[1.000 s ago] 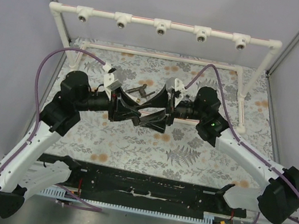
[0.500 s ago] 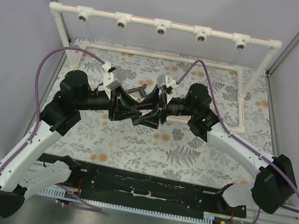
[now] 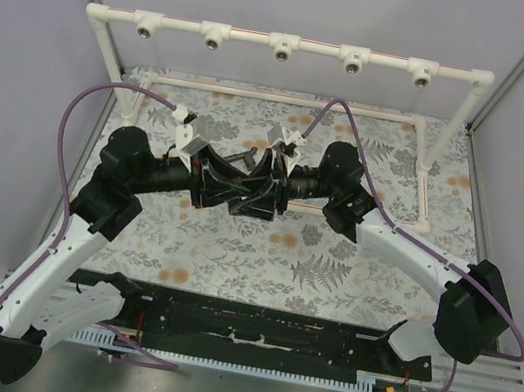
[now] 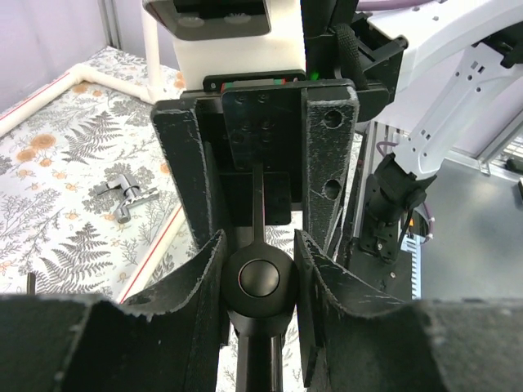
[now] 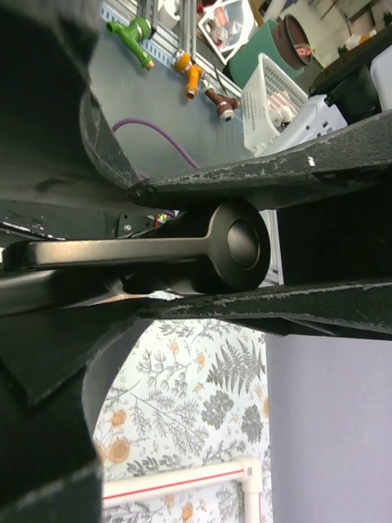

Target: Install the water faucets

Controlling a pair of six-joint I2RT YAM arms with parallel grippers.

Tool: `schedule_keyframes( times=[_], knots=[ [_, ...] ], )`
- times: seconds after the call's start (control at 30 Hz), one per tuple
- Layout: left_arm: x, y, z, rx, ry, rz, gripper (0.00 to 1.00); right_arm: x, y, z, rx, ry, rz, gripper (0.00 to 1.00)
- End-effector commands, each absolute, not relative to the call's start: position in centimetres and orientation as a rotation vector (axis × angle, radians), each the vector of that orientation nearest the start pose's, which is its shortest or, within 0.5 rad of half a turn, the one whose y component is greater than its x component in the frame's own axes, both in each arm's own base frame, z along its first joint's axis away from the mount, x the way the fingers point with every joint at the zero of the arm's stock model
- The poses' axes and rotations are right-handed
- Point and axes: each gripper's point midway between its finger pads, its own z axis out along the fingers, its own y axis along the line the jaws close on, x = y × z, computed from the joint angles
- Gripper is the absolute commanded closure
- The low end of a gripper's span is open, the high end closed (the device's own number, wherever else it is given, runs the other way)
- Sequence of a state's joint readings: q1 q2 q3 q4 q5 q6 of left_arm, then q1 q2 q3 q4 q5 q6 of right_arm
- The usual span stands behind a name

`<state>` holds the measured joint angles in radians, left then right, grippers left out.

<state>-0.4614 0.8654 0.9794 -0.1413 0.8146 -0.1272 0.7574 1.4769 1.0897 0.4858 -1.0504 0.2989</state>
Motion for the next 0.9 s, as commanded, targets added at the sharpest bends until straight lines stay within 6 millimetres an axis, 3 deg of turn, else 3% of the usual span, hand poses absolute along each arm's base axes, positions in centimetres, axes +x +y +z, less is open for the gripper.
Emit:
schedule_keyframes(
  times=[0.0,0.1,0.17,0.23,0.4,0.47,0.53,0.63,0.87],
  knots=[
    [18.3,-23.9,39.7,0.86,1.264,-1.097,0.98,17.5,39.2,33.8,-1.274,1.156,1.6,0.51],
    [18.3,-24.0,39.7,0.843,1.259,-1.111,0.98,17.5,39.2,34.0,-1.268,1.147,1.609,0.67],
    [18.6,-23.7,39.8,0.81,1.266,-1.1,0.98,17.6,39.3,34.2,-1.261,1.146,1.608,0.88],
    [19.0,-23.5,40.0,0.78,1.265,-1.079,0.98,17.9,39.4,33.9,-1.247,1.166,1.602,1.0],
    [19.9,-22.9,40.5,0.679,1.267,-1.06,0.96,18.3,39.4,33.0,-1.22,1.203,1.591,1.0],
    [20.5,-22.5,40.4,0.615,1.289,-1.047,0.77,18.9,39.4,32.6,-1.198,1.225,1.573,1.0],
    [21.3,-21.9,40.6,0.554,1.301,-1.017,0.49,19.7,39.3,31.6,-1.171,1.27,1.548,1.0],
    [21.9,-21.3,40.9,0.495,1.316,-0.995,0.29,20.8,39.1,30.5,-1.14,1.326,1.518,1.0],
    [23.1,-19.8,40.1,0.393,1.388,-0.905,0.2,23.5,38.1,28.6,-1.041,1.426,1.457,1.0]
  ],
)
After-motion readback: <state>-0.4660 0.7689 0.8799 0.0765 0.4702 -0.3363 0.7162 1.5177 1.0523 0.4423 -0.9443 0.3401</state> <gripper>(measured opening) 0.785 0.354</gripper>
